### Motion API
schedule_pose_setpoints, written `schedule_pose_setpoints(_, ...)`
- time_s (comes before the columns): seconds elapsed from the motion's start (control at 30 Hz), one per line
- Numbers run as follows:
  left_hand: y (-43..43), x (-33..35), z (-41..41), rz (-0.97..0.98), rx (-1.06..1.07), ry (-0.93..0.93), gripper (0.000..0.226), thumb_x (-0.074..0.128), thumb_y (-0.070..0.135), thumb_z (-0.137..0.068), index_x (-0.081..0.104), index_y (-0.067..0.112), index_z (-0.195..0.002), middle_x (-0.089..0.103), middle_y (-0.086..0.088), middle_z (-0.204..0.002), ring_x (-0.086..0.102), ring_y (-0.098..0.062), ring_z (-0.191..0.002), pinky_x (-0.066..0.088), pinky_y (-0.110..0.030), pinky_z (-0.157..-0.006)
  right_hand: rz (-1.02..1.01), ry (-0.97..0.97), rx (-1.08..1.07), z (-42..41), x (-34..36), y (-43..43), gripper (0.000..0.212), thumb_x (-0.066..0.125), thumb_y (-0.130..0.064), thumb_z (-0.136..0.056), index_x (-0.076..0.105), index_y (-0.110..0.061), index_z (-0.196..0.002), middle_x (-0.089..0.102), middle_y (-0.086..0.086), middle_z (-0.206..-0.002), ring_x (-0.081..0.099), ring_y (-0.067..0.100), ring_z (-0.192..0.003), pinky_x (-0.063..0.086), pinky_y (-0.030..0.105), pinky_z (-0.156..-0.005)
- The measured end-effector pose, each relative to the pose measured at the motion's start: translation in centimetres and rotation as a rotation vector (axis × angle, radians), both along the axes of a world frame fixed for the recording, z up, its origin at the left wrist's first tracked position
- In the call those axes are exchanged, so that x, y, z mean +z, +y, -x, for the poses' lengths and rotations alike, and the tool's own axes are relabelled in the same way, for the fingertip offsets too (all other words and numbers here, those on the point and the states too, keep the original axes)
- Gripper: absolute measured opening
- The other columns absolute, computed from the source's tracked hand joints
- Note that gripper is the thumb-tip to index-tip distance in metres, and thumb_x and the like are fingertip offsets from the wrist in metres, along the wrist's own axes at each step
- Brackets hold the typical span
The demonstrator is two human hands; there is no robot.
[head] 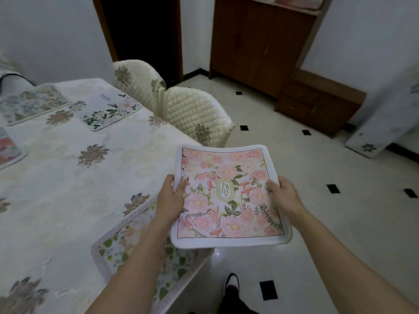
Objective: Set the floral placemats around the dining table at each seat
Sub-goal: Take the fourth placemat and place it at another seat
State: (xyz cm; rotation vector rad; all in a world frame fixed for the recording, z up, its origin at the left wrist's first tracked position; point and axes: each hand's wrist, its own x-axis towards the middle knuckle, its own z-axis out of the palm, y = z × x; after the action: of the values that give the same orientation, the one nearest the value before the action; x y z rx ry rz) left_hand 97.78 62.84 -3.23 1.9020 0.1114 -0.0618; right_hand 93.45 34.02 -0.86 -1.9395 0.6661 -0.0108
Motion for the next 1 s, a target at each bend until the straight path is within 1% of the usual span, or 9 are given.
schedule_pose_setpoints(0.07,-2.3,0.4,0.0,0.008,-0.080,-0.011,0.022,0.048,0.035,-0.103,0.054,0.015,-0.109,0.066,-0.001,-0.098,0.067,-0.018,-0.083,0.049,-0.024,-0.055,-0.001,-0.013,-0.079,2.1,0.3,-2.0,0.012,0.050,-0.030,-0.101,0.060,-0.024,-0.095,0.071,0.005,-0.102,0.068,0.021,-0.089,0.055,0.039,-0.080)
schedule_pose_setpoints(0.17,-5.6,1.2,-0.2,0.039,-0.167,-0.022,0.018,0.049,0.033,-0.103,0.054,0.017,-0.108,0.068,0.002,-0.097,0.068,-0.012,-0.082,0.047,-0.019,-0.056,0.007,-0.015,-0.184,4.4,0.7,-4.7,0.013,0.051,-0.033,-0.100,0.060,-0.025,-0.094,0.071,0.002,-0.100,0.069,0.023,-0.092,0.056,0.045,-0.087)
schedule_pose_setpoints(0.23,-7.7,1.4,-0.6,0.045,-0.216,-0.021,0.014,0.050,0.032,-0.103,0.055,0.020,-0.108,0.068,0.005,-0.098,0.068,-0.009,-0.084,0.048,-0.022,-0.060,0.007,-0.024,-0.237,5.5,0.8,-6.3,0.014,0.051,-0.034,-0.099,0.060,-0.024,-0.094,0.072,0.003,-0.100,0.070,0.024,-0.093,0.056,0.048,-0.089)
schedule_pose_setpoints(0.37,-11.5,1.6,-2.0,0.062,-0.272,-0.054,0.014,0.052,0.032,-0.102,0.056,0.021,-0.110,0.069,0.008,-0.098,0.069,-0.011,-0.086,0.054,-0.031,-0.070,0.002,-0.033,-0.292,6.5,0.8,-9.3,0.015,0.052,-0.034,-0.099,0.062,-0.023,-0.095,0.074,0.003,-0.099,0.071,0.024,-0.090,0.057,0.048,-0.087)
schedule_pose_setpoints(0.47,-14.1,1.9,-2.9,0.047,-0.295,-0.074,0.014,0.051,0.031,-0.103,0.053,0.020,-0.110,0.063,0.013,-0.095,0.065,-0.007,-0.087,0.050,-0.026,-0.068,0.007,-0.022,-0.324,6.3,0.7,-11.3,0.019,0.052,-0.036,-0.098,0.062,-0.020,-0.096,0.074,0.007,-0.095,0.071,0.028,-0.087,0.059,0.047,-0.082)
schedule_pose_setpoints(0.57,-16.8,1.9,-4.5,0.042,-0.324,-0.069,0.016,0.051,0.030,-0.103,0.054,0.018,-0.113,0.064,0.010,-0.097,0.064,-0.006,-0.087,0.049,-0.022,-0.067,0.012,-0.002,-0.351,5.4,0.4,-13.5,0.018,0.052,-0.035,-0.099,0.060,-0.020,-0.093,0.072,0.009,-0.094,0.070,0.029,-0.085,0.056,0.042,-0.075)
schedule_pose_setpoints(0.77,-23.8,1.1,-9.4,0.105,-0.358,-0.018,0.006,0.053,0.029,-0.102,0.056,0.025,-0.100,0.072,-0.001,-0.102,0.073,-0.020,-0.092,0.061,-0.039,-0.075,-0.025,0.005,-0.378,0.8,-1.4,-20.9,0.021,0.052,-0.042,-0.096,0.061,-0.022,-0.096,0.073,0.009,-0.091,0.071,0.030,-0.081,0.059,0.050,-0.080)
schedule_pose_setpoints(0.87,-28.2,0.5,-12.8,0.080,-0.360,0.020,0.006,0.054,0.035,-0.101,0.056,0.029,-0.100,0.073,-0.002,-0.102,0.074,-0.022,-0.092,0.060,-0.052,-0.080,-0.069,-0.004,-0.377,-2.4,-2.2,-25.4,0.021,0.053,-0.042,-0.095,0.060,-0.022,-0.095,0.074,0.008,-0.091,0.073,0.030,-0.081,0.059,0.052,-0.081)
schedule_pose_setpoints(1.0,-34.4,0.9,-17.0,0.026,-0.344,0.037,0.006,0.053,0.038,-0.101,0.054,0.033,-0.098,0.073,0.000,-0.102,0.074,-0.020,-0.091,0.060,-0.051,-0.080,-0.099,0.006,-0.356,-6.9,-2.7,-31.8,0.027,0.053,-0.046,-0.091,0.060,-0.021,-0.096,0.074,0.009,-0.092,0.073,0.032,-0.083,0.058,0.055,-0.083)
